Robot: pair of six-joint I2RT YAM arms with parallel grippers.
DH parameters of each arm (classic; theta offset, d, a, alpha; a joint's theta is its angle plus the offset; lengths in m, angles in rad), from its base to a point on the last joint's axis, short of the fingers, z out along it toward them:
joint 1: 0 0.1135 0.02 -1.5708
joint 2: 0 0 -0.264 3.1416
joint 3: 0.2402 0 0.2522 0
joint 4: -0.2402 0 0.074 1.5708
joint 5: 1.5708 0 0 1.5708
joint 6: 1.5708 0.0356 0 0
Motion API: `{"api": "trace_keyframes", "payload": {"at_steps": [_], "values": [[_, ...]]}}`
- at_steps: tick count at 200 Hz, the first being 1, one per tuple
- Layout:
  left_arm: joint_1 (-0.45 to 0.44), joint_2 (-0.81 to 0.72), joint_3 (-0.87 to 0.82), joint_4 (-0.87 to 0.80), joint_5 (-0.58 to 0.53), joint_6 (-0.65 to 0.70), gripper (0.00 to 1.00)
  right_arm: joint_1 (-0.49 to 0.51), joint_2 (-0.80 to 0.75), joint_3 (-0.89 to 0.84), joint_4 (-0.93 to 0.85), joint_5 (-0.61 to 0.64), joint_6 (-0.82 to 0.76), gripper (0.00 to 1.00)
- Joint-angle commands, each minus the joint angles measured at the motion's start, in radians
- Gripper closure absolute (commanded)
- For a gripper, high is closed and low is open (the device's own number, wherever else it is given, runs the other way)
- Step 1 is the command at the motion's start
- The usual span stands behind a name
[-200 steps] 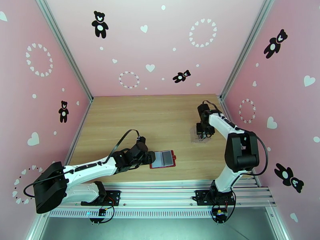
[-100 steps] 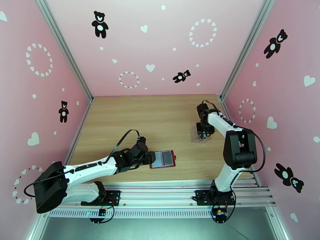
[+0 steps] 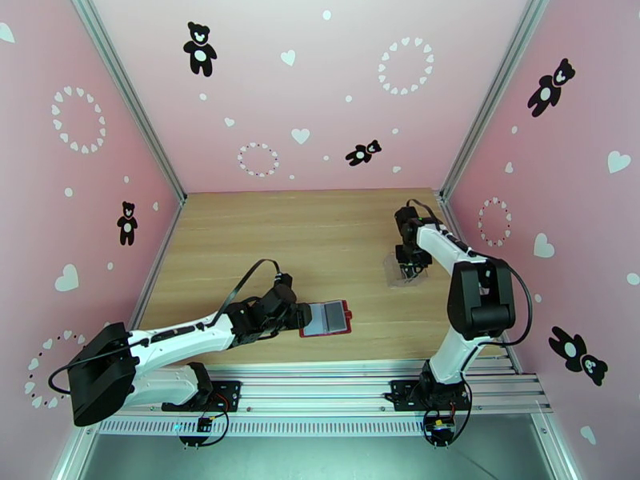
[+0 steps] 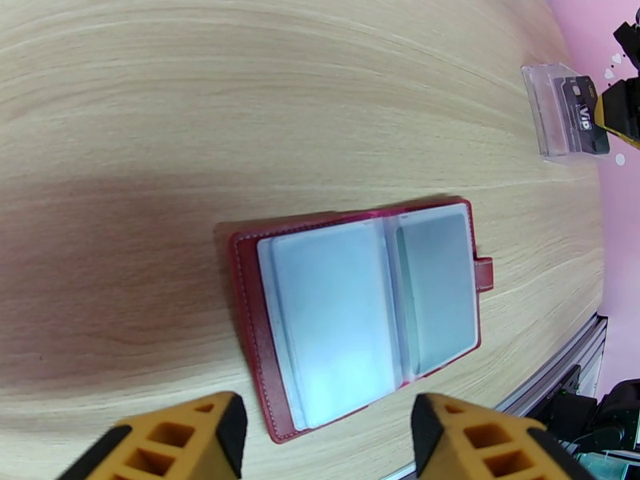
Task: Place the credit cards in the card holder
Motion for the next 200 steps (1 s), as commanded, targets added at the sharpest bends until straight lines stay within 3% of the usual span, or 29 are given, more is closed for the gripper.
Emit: {"api": "trace_keyframes", "payload": {"at_steps": [1, 80, 121, 200], "values": [[0.005, 0.011, 0.008, 0.015, 0.006, 0.009, 0.4, -0.008, -0.037, 0.011, -0.031, 0.022, 0.007, 0.68], [0.005, 0.007, 0.005, 0.014, 0.003, 0.008, 0.4, -0.01, -0.057, 0.009, -0.04, 0.037, 0.005, 0.77], [0.005, 0.009, 0.008, 0.012, 0.003, 0.007, 0.4, -0.011, -0.058, 0.009, -0.04, 0.028, 0.003, 0.87], [0.006, -0.043, -0.014, 0.034, 0.031, 0.002, 0.4, -0.009, -0.116, 0.004, -0.038, -0.092, 0.002, 0.99]]}}
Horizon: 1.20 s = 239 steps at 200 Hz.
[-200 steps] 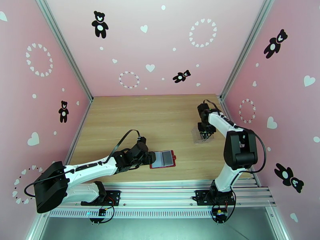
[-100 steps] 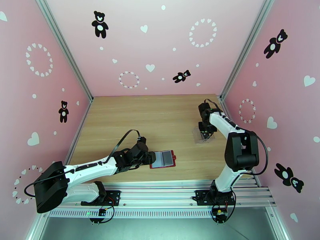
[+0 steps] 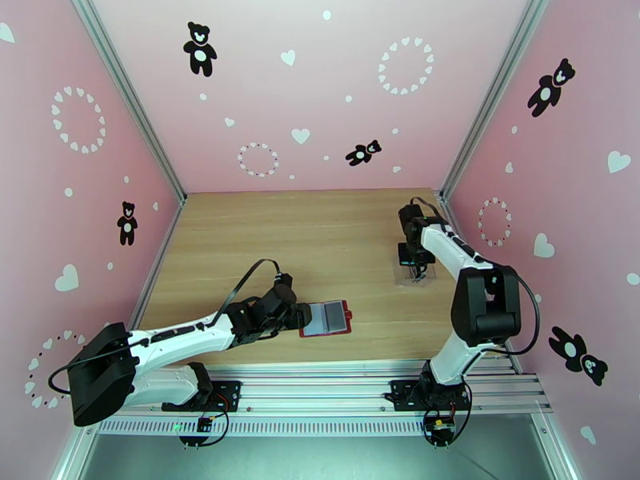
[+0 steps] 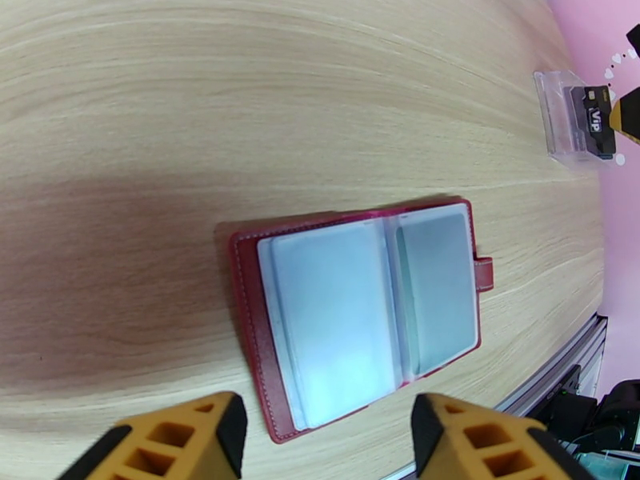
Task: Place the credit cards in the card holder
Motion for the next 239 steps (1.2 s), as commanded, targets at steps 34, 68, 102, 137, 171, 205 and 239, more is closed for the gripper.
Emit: {"api": "trace_keyframes", "payload": {"at_steps": [34, 68, 102, 137, 171, 205, 239], "values": [[0.005, -0.044, -0.012, 0.017, 0.014, 0.006, 0.4, -0.004, -0.161, -0.017, -0.042, -0.127, 0.014, 1.0], [0.006, -0.048, -0.015, 0.018, 0.011, 0.004, 0.4, 0.002, -0.353, -0.109, 0.012, -0.339, 0.042, 1.0], [0.007, -0.016, -0.013, 0.02, 0.017, -0.002, 0.4, 0.039, -0.51, -0.266, 0.146, -0.68, 0.122, 1.0], [0.006, 0.091, 0.019, 0.027, 0.047, -0.014, 0.44, 0.242, -0.54, -0.435, 0.318, -0.847, 0.234, 1.0], [0.007, 0.141, 0.026, 0.046, 0.065, -0.015, 0.49, 0.377, -0.486, -0.59, 0.539, -0.884, 0.358, 1.0], [0.006, 0.16, 0.037, 0.043, 0.063, -0.016, 0.52, 0.44, -0.416, -0.65, 0.659, -0.921, 0.412, 1.0], [0.007, 0.187, 0.046, 0.052, 0.069, -0.019, 0.55, 0.449, -0.378, -0.684, 0.72, -0.919, 0.449, 1.0]]}}
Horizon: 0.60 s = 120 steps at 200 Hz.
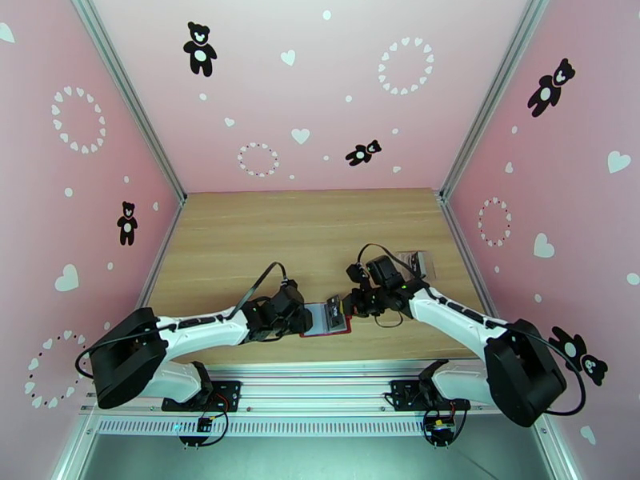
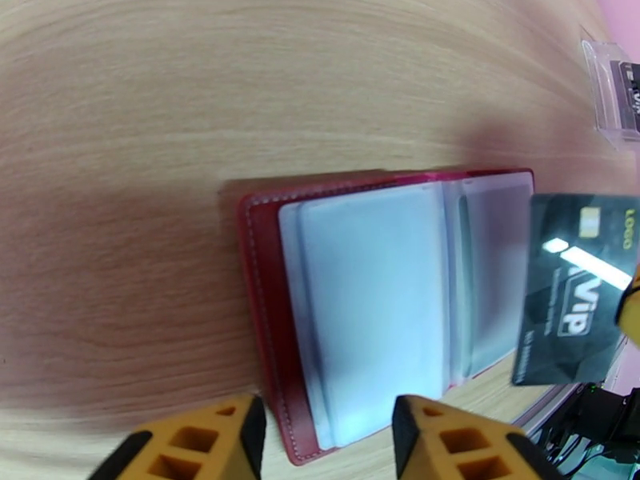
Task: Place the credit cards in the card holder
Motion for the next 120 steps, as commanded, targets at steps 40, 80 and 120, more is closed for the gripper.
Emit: {"api": "trace_keyframes", "payload": {"at_steps": [40, 80, 120], "values": [[0.007, 0.039, 0.024, 0.028, 0.018, -0.007, 0.57, 0.021, 0.078, -0.057, 0.162, -0.02, 0.07, 1.0], [0.006, 0.051, 0.025, 0.031, 0.021, -0.008, 0.58, 0.023, 0.094, -0.078, 0.2, -0.041, 0.081, 1.0], [0.006, 0.067, 0.028, 0.03, 0.022, -0.014, 0.58, 0.027, 0.101, -0.089, 0.212, -0.041, 0.086, 1.0]]}}
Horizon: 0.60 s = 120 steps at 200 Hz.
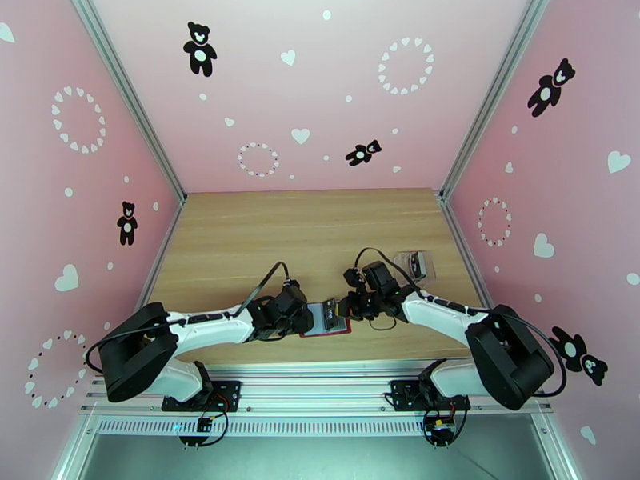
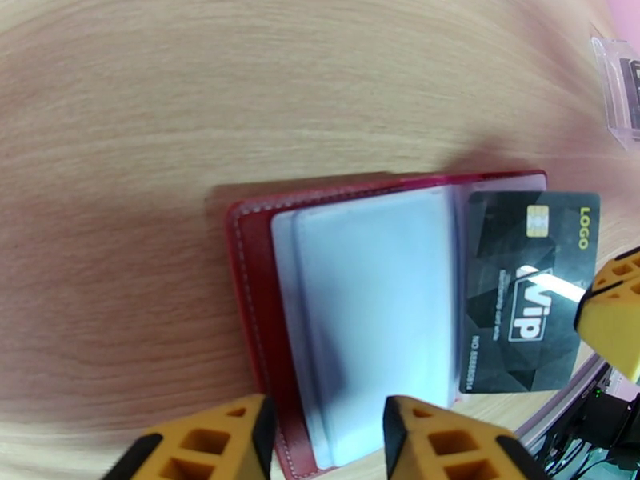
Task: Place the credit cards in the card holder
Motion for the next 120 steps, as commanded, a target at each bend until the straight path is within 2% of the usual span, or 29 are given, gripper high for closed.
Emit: {"api": "trace_keyframes", "payload": {"at_steps": [1, 120], "values": [[0.006, 0.016, 0.023, 0.015, 0.02, -0.014, 0.58, 0.008, 0.016, -0.017, 0.031, -0.016, 0.011, 1.0], [0.006, 0.028, 0.019, 0.026, 0.027, -0.016, 0.58, 0.02, 0.05, -0.032, 0.047, 0.013, 0.03, 1.0]]}}
